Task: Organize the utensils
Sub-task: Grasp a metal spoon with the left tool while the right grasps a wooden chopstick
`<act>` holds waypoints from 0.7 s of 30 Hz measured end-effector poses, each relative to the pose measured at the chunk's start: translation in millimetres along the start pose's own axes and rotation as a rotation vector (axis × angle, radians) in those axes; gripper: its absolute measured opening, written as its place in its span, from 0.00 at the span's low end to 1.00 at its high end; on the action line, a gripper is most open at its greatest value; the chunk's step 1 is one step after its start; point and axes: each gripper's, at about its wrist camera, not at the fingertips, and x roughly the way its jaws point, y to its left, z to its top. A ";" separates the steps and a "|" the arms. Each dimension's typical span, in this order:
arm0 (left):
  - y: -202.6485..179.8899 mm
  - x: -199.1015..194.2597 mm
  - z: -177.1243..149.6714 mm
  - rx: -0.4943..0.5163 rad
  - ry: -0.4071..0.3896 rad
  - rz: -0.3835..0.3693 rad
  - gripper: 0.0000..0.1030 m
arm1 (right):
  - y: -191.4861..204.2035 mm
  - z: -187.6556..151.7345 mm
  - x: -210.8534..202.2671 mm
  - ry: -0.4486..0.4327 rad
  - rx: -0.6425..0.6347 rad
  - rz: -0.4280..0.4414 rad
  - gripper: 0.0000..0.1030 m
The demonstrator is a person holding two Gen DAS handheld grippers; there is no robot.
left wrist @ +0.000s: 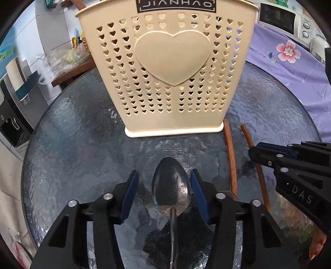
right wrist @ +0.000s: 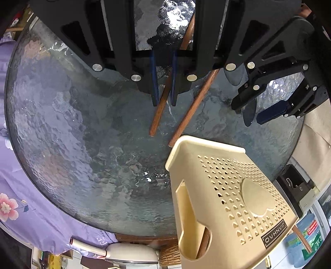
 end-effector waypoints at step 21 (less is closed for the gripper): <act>0.7 -0.8 1.4 0.009 0.003 -0.011 0.40 | 10.1 -6.6 7.2 -0.021 -0.018 -0.082 0.36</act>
